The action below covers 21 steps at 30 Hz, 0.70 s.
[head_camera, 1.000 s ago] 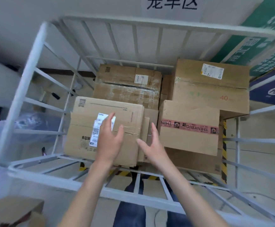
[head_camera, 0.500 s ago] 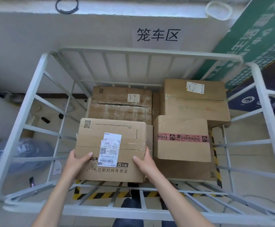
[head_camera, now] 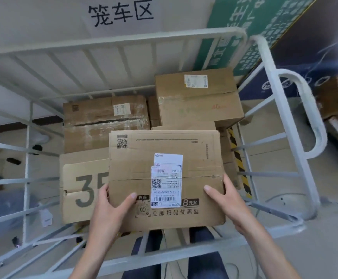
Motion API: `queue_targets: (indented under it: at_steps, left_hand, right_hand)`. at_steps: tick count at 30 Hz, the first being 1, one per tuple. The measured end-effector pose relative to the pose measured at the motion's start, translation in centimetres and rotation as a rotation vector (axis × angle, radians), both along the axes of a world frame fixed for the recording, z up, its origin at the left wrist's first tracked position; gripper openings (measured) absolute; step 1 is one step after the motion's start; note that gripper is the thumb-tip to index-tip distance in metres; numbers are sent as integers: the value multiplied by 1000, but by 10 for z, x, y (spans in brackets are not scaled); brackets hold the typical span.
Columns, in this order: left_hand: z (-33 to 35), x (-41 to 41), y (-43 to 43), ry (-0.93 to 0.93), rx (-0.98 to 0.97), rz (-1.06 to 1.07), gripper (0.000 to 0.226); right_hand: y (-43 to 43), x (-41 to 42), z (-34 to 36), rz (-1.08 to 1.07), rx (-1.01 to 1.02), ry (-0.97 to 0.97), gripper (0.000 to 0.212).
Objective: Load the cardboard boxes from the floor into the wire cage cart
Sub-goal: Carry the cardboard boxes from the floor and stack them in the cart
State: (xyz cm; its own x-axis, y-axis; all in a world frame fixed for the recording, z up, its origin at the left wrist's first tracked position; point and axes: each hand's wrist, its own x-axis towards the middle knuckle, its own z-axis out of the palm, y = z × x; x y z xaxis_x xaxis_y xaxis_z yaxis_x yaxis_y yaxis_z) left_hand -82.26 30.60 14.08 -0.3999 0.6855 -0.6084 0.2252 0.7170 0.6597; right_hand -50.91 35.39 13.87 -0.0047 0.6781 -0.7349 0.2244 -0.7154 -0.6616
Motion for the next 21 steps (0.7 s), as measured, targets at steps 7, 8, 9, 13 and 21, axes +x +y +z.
queue_targets:
  at_steps: [7, 8, 9, 13, 21]
  left_hand:
    - [-5, 110, 43, -22, 1, -64, 66]
    - [-5, 122, 45, -28, 0, -55, 62]
    - [-6, 133, 48, -28, -2, -43, 59]
    - [-5, 153, 62, -4, -1, -22, 64]
    - [22, 76, 113, 56, 152, 107, 54]
  right_hand:
    - [20, 107, -1, -64, -10, -28, 63]
    - [24, 118, -1, -54, -14, -28, 63]
    - [28, 128, 0, -40, -13, -26, 63]
    - [54, 144, -1, 23, 10, -31, 63]
    - [125, 58, 2, 124, 115, 90, 72]
